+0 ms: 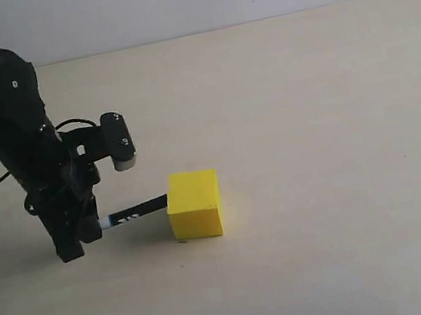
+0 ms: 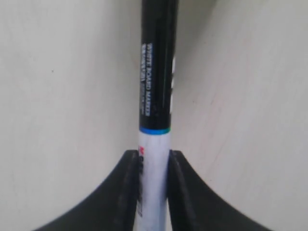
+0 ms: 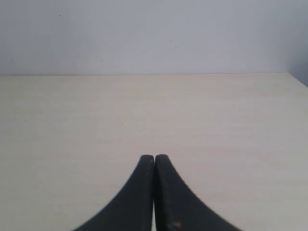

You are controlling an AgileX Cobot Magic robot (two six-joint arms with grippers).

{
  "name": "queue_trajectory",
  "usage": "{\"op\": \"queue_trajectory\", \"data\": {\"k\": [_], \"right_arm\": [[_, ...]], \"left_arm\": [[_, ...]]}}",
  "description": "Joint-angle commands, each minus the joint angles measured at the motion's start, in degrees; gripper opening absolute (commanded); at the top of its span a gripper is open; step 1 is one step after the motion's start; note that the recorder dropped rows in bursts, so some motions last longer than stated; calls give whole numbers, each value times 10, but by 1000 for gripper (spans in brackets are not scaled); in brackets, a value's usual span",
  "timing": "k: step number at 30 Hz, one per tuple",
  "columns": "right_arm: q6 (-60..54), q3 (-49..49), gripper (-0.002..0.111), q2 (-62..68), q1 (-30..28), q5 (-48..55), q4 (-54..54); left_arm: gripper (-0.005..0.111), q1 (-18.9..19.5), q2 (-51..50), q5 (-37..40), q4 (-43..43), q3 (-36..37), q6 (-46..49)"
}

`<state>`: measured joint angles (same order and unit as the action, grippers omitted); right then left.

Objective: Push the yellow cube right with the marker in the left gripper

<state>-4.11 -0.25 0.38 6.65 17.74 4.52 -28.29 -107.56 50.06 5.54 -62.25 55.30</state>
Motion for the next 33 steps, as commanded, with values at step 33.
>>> {"op": "queue_trajectory", "data": {"k": [33], "right_arm": [[-2, 3, 0, -4, 1, -6, -1]], "left_arm": [[0, 3, 0, -7, -121, -4, -77]]}}
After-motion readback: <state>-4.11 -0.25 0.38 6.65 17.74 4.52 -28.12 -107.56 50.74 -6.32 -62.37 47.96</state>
